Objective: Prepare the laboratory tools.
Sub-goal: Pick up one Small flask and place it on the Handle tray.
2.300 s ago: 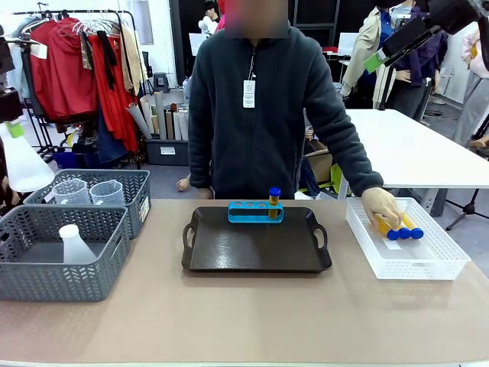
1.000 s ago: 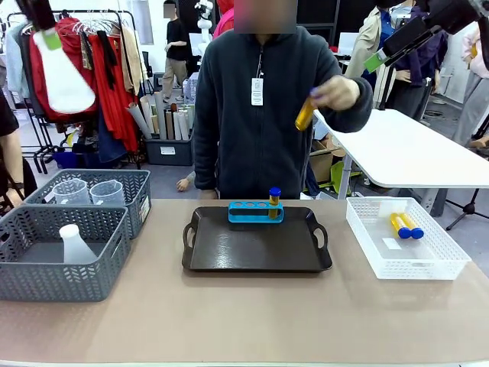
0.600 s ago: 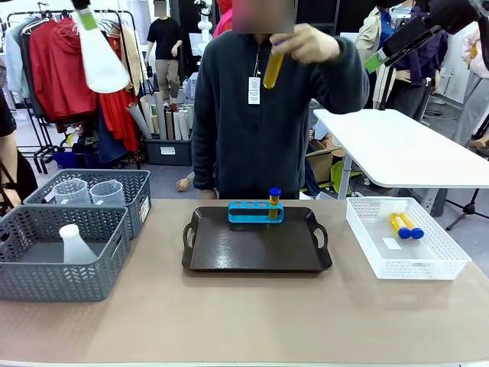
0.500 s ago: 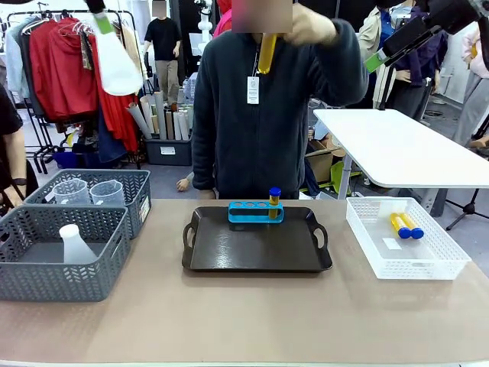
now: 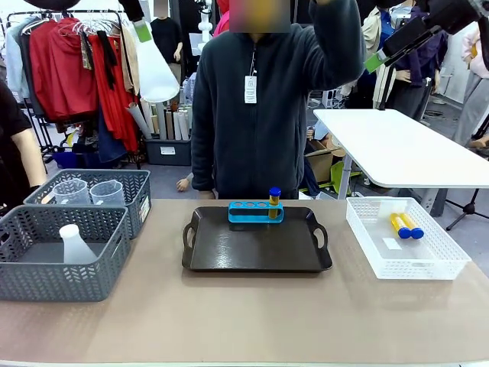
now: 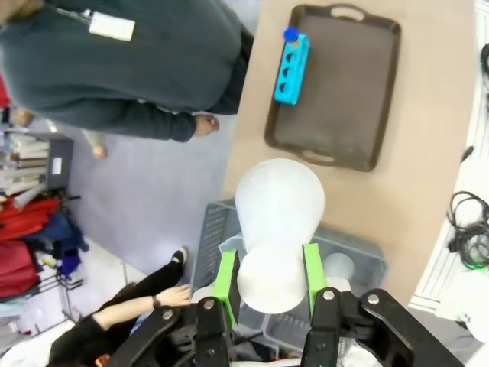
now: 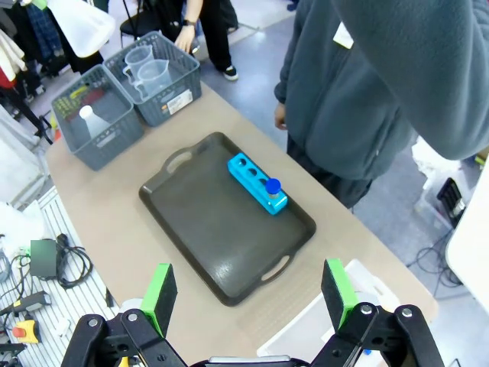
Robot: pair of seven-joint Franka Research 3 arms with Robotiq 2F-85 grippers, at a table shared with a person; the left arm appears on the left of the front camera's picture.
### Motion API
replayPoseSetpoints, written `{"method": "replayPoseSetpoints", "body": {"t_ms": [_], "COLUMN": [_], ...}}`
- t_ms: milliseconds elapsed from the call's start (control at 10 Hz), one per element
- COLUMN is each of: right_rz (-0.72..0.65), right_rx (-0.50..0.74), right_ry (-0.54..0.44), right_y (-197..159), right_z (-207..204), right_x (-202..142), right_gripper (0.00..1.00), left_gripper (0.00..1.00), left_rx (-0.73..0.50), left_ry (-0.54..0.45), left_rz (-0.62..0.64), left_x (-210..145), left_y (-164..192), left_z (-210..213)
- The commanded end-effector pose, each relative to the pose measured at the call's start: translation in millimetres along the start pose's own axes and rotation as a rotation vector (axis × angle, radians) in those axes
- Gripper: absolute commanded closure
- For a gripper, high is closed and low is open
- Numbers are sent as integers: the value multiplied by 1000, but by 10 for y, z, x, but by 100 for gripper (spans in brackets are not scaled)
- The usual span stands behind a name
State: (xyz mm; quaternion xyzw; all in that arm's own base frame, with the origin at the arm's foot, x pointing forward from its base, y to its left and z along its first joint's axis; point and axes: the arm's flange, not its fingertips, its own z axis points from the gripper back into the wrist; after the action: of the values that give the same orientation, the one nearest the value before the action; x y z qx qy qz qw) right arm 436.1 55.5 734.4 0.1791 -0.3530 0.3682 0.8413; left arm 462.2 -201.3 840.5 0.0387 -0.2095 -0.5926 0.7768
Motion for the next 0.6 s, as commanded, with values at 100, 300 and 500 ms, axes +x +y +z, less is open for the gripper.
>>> {"method": "replayPoseSetpoints", "body": {"t_ms": [100,300,500], "right_rz": [4,4,4], "right_rx": [0,0,0], "right_ry": [-1,-1,-1], "right_y": [3,3,3], "right_z": [16,16,16], "right_x": [0,0,0], "right_gripper": [0,0,0], "left_gripper": [100,100,100], "left_rx": [0,0,-12], "left_ry": [0,0,1], "left_rz": [0,0,-4], "left_x": [0,0,14], "left_y": [0,0,-19], "left_z": [0,0,-24]}}
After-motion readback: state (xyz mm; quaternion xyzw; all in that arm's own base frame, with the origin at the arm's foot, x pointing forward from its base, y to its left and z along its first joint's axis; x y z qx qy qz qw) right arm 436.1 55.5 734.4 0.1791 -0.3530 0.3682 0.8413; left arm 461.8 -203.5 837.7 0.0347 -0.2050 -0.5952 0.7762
